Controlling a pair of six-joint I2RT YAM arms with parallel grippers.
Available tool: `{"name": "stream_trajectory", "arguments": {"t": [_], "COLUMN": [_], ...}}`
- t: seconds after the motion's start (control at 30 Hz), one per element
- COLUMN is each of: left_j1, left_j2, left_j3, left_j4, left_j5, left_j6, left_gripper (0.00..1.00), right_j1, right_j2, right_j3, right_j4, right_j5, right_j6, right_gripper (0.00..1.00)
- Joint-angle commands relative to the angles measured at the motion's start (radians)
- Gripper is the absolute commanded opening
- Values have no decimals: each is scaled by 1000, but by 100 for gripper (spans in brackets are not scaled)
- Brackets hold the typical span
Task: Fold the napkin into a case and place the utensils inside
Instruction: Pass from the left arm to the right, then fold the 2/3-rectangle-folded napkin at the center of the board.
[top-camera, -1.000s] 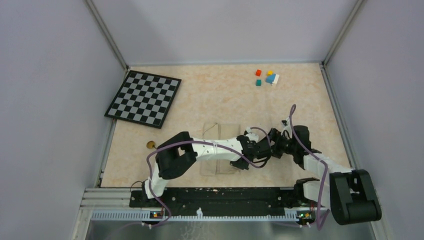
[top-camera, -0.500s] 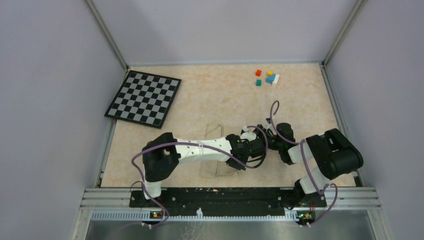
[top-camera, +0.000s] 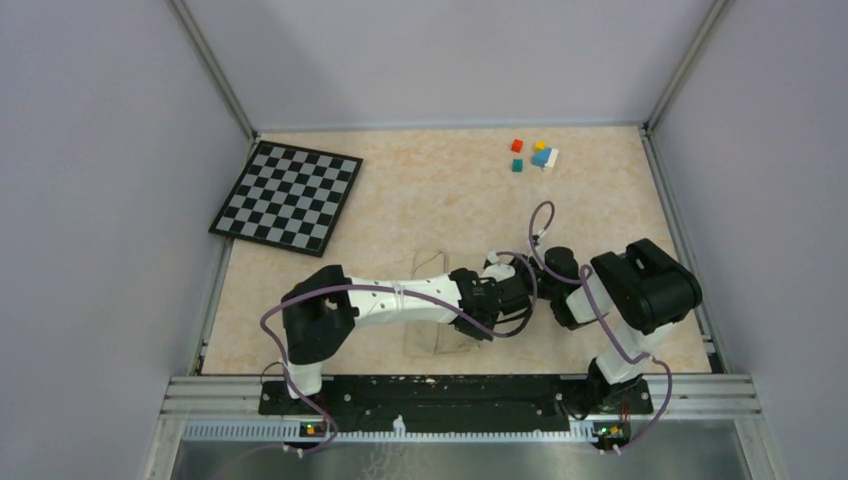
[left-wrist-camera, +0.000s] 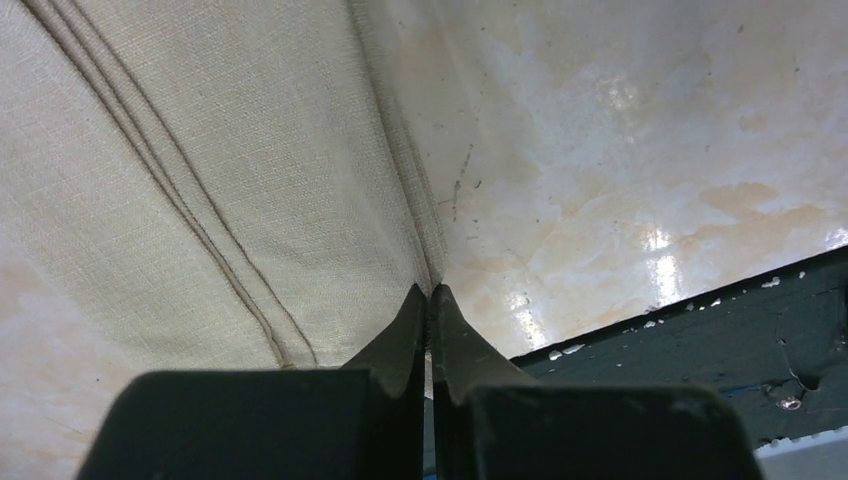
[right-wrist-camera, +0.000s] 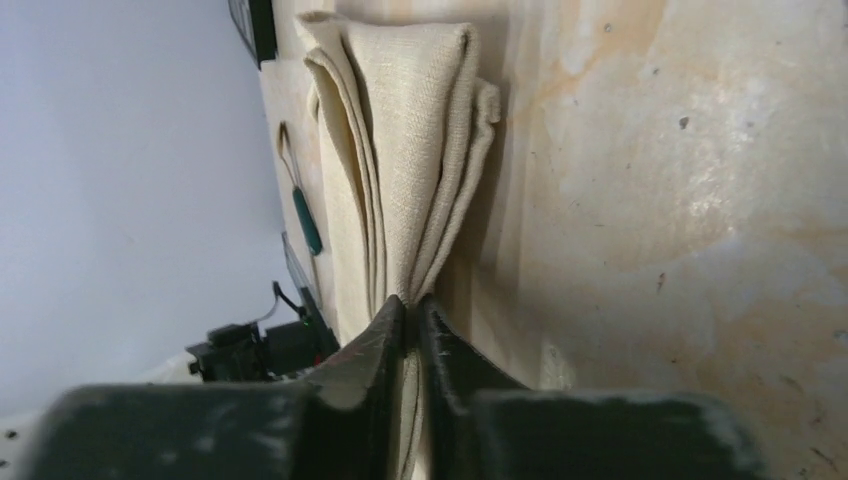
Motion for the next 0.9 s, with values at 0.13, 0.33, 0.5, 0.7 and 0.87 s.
{"name": "stream_trajectory", "arguments": {"t": [0.13,0.33,0.5,0.7,0.87], "left_j1": [63,394,615,695,695], "left_j2": [-184,-457,-455,-219,-55], "left_j3": [-45,-361,-475,-400,-374], "left_j4": [159,498,692,790,896], "left_j5": [119,412,537,642,622], "left_j6": [25,-10,-3,47,57], "left_gripper": [62,64,30,4,0], "right_j1": [10,10,10,28,93], "right_j2": [-79,-193,-249,-259,-273], "right_j3": [97,197,256,340,434], "right_j4": [-141,-519,-665,-805,-953], "right_j5": [73,153,209,275,392], "right_j6": [-237,-489,-571,-623,-640], "right_gripper": [0,0,0,0,0]}}
